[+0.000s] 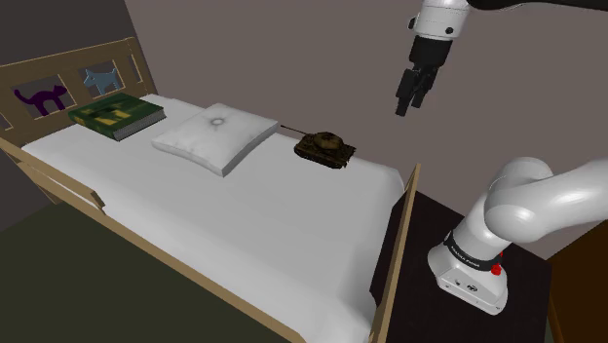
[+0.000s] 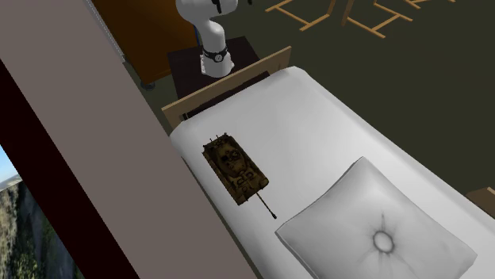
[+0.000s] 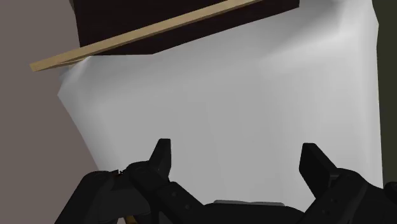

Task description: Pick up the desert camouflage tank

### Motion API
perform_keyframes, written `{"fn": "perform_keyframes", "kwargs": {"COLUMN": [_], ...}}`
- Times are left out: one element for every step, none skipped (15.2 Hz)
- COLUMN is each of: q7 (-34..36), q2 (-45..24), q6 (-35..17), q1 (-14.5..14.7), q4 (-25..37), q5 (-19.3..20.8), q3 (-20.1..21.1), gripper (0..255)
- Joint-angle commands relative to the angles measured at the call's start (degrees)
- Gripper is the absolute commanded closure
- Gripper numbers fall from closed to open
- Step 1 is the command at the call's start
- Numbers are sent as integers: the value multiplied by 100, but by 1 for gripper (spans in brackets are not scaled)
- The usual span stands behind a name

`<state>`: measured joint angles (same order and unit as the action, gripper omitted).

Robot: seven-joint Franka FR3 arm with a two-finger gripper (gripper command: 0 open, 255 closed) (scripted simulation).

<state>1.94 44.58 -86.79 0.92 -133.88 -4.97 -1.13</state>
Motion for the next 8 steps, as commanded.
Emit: {"fn": "perform_keyframes", "kwargs": {"q7": [0, -94, -187, -278, -367, -455, -543, -630], "q2": [0, -156, -319, -487, -661, -840, -1024, -1212], "q6": [0, -165, -328, -489, -648, -805, -958, -1108], "q1": [0, -1, -3, -4, -3, -3, -3, -2], "q4": [0, -15, -22, -21, -12, 6, 32, 66], "q5": [0, 41, 80, 116, 149, 180, 207, 232], "q3": [0, -43, -85, -127, -168, -209, -248, -287], "gripper": [0, 0, 0, 0, 0, 0, 0, 0]}}
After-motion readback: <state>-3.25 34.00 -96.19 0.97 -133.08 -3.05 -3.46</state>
